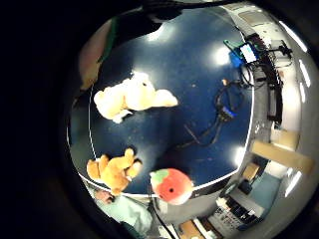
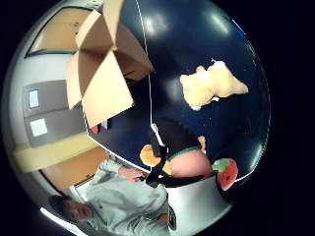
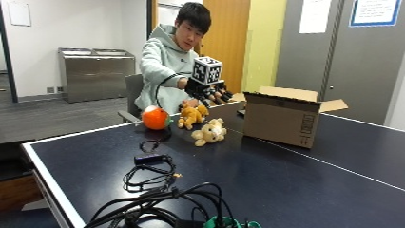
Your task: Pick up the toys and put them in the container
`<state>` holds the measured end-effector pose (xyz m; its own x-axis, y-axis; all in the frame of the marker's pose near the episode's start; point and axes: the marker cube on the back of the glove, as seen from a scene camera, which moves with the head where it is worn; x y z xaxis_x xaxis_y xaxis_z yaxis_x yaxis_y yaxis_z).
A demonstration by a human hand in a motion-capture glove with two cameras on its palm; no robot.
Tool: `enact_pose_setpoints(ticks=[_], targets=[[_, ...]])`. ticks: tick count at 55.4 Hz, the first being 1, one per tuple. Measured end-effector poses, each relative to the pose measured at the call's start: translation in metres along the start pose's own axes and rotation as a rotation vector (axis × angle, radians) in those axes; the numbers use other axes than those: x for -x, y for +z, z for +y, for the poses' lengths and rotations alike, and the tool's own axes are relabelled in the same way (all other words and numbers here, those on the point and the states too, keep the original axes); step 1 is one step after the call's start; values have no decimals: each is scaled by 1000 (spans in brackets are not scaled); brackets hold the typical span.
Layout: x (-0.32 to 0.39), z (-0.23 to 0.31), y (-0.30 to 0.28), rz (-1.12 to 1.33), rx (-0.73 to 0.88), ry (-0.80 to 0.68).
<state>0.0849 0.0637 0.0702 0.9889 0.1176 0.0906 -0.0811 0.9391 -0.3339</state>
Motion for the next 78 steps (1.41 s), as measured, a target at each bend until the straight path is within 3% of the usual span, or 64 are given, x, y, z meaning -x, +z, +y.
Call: enact_pose_setpoints(ticks=[4,19,27,36,45,53,56,62,70,78], targets=[[-21,18,57,-42,166,54],[-30,6,139,-51,366,132],[-30,9,151,26,270,147],[-25,16,157,2,280,149],[-18,34,151,6,427,152],[-11,61,123,15,543,141],[-40,40,88,-18,533,174],[-53,36,17,-35,435,157],[21,87,-52,43,291,4],[86,77,-121,50,110,-78]])
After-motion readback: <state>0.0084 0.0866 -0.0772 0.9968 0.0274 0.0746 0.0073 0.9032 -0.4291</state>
